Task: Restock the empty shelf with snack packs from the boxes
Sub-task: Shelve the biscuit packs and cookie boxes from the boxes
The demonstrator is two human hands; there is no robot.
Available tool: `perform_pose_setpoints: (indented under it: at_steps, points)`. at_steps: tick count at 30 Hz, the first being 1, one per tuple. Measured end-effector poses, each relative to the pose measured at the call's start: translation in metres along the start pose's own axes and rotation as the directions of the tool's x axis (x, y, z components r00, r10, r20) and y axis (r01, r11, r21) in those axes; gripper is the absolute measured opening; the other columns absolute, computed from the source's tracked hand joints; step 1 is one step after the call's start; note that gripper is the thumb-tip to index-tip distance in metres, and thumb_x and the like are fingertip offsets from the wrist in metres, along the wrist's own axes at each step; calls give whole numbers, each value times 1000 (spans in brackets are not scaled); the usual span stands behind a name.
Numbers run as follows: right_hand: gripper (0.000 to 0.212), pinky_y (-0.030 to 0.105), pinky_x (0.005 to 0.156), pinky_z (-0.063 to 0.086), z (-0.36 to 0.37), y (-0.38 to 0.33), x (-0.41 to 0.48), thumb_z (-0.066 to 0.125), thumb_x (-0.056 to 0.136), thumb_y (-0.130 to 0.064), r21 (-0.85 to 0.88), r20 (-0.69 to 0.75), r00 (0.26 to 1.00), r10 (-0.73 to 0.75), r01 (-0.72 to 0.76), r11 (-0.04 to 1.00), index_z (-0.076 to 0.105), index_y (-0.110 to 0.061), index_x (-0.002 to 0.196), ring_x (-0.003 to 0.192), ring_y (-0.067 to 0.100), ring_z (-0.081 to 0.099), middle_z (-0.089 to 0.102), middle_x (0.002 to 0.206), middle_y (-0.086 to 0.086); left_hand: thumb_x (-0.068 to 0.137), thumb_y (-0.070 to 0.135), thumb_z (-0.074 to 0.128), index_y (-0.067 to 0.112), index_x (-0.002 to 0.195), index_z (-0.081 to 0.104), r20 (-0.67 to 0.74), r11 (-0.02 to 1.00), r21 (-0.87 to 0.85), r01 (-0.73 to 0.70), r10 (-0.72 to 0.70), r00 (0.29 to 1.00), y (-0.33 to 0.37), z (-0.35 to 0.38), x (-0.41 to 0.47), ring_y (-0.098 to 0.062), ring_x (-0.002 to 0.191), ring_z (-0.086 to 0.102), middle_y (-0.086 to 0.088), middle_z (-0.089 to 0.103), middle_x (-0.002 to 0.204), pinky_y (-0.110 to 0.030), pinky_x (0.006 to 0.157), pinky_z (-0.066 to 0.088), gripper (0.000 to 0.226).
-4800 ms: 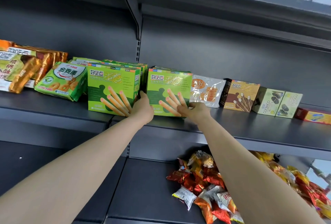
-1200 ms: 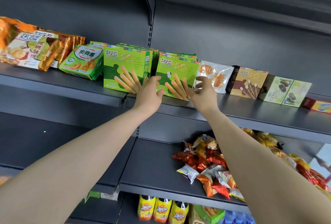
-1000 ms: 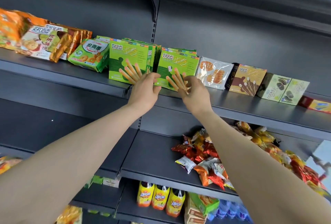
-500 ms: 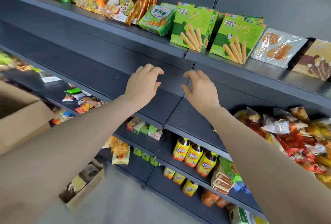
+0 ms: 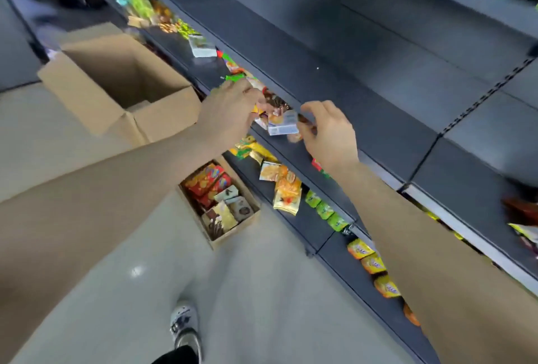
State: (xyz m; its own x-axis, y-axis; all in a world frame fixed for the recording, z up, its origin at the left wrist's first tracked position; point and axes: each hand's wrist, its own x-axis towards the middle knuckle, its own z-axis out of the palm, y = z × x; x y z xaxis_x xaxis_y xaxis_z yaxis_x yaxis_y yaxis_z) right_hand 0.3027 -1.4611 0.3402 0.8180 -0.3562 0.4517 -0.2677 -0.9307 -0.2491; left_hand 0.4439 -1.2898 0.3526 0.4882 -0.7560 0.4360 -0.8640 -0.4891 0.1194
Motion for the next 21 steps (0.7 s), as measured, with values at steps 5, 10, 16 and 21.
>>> perform_pose_setpoints:
  at_steps: [5, 10, 16, 21]
  points:
    - [32, 42, 71, 54, 97, -39, 22, 65, 90, -17, 93, 79, 997, 8, -15, 996, 62, -12, 121, 103, 34, 60, 63, 116, 11, 86, 18, 72, 17, 118, 65, 103, 999, -1, 54, -53, 993, -89, 47, -19, -37, 103, 57, -12, 61, 119, -48, 77, 53, 33]
    - [34, 40, 76, 50, 183, -46, 29, 65, 89, -15, 127, 196, 979, 52, -79, 989, 62, -11, 123, 106, 32, 59, 62, 118, 10, 85, 16, 72, 17, 118, 65, 197, 987, -73, 143, -126, 972, -145, 109, -38, -36, 100, 59, -12, 63, 116, -47, 75, 54, 33]
    - [31, 37, 76, 50, 293, -26, 35, 63, 92, -16, 159, 329, 939, 98, -157, 975, 64, -10, 122, 105, 32, 60, 62, 118, 11, 89, 18, 69, 11, 135, 53, 340, 936, -166, 309, -240, 909, -190, 208, -51, -39, 113, 56, -18, 57, 130, -47, 86, 51, 49]
    - [36, 40, 77, 51, 392, 9, 26, 64, 91, -11, 120, 518, 844, 142, -236, 964, 59, -14, 127, 104, 31, 58, 59, 117, 9, 86, 14, 70, 11, 127, 60, 502, 897, -159, 412, -286, 816, -225, 304, -69, -40, 99, 59, -18, 61, 118, -46, 77, 53, 43]
